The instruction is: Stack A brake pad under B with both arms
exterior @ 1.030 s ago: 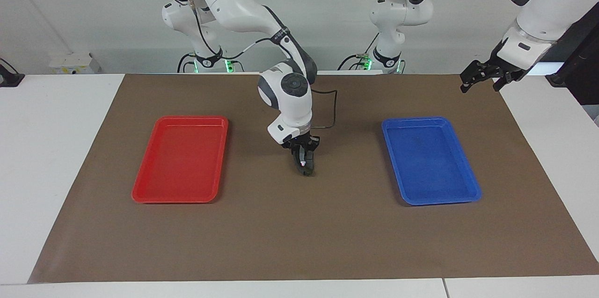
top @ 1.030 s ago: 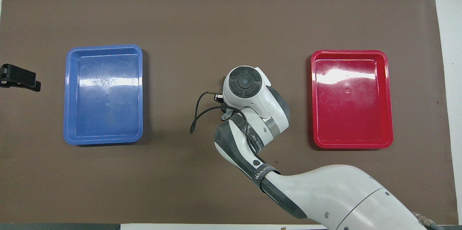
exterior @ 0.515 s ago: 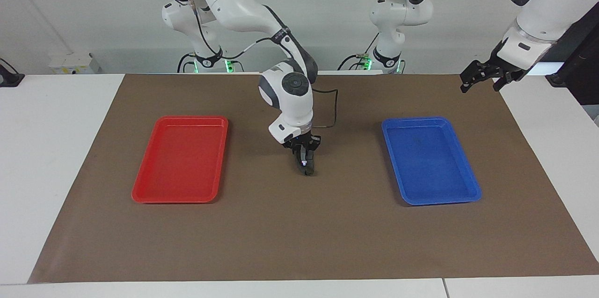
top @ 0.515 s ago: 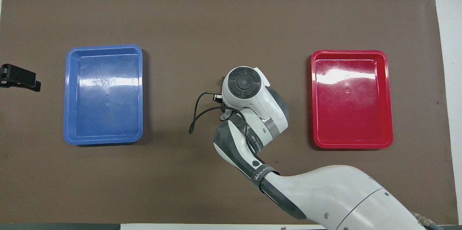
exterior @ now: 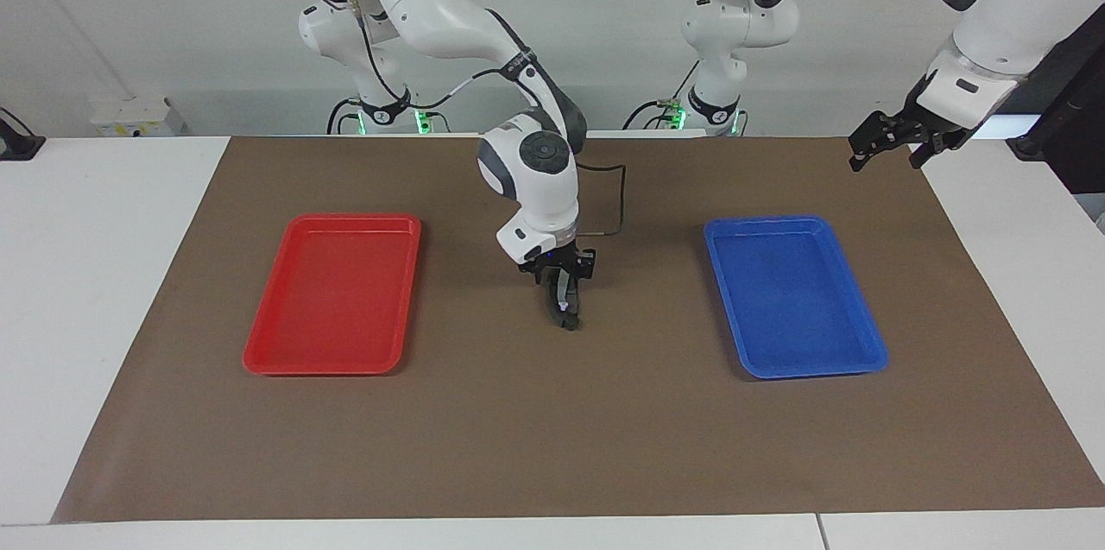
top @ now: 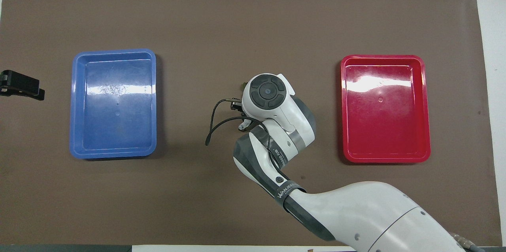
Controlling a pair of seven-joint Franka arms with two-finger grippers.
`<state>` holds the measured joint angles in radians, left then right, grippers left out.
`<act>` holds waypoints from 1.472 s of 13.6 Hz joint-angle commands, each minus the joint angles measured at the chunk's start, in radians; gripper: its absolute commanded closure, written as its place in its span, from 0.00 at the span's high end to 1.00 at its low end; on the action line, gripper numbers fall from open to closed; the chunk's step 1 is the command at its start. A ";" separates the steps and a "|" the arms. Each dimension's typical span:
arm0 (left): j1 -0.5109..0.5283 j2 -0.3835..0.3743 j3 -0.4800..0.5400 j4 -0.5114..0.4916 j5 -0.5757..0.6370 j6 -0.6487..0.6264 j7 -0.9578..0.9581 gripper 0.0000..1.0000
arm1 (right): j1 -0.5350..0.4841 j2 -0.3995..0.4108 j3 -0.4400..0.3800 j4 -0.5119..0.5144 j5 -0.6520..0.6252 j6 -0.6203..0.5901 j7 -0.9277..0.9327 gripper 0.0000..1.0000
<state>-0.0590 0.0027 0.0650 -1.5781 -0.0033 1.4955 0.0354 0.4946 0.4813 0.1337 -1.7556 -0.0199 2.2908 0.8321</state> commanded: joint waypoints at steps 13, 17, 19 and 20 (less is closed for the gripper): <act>0.011 -0.010 -0.004 -0.011 -0.011 -0.008 0.012 1.00 | -0.355 -0.358 -0.005 -0.007 -0.130 -0.290 -0.312 1.00; 0.010 -0.010 -0.004 -0.011 -0.011 -0.008 0.012 1.00 | -0.429 -0.483 -0.008 -0.005 -0.114 -0.434 -0.332 1.00; 0.011 -0.010 -0.004 -0.011 -0.011 -0.008 0.012 1.00 | -0.467 -0.536 -0.014 0.002 -0.043 -0.494 -0.344 1.00; 0.011 -0.010 -0.004 -0.010 -0.011 -0.008 0.012 1.00 | -0.488 -0.559 -0.020 0.004 -0.029 -0.516 -0.376 1.00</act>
<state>-0.0589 0.0027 0.0650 -1.5781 -0.0033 1.4954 0.0354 0.0547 -0.0288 0.1099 -1.7412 -0.0964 1.8068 0.5099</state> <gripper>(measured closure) 0.000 0.000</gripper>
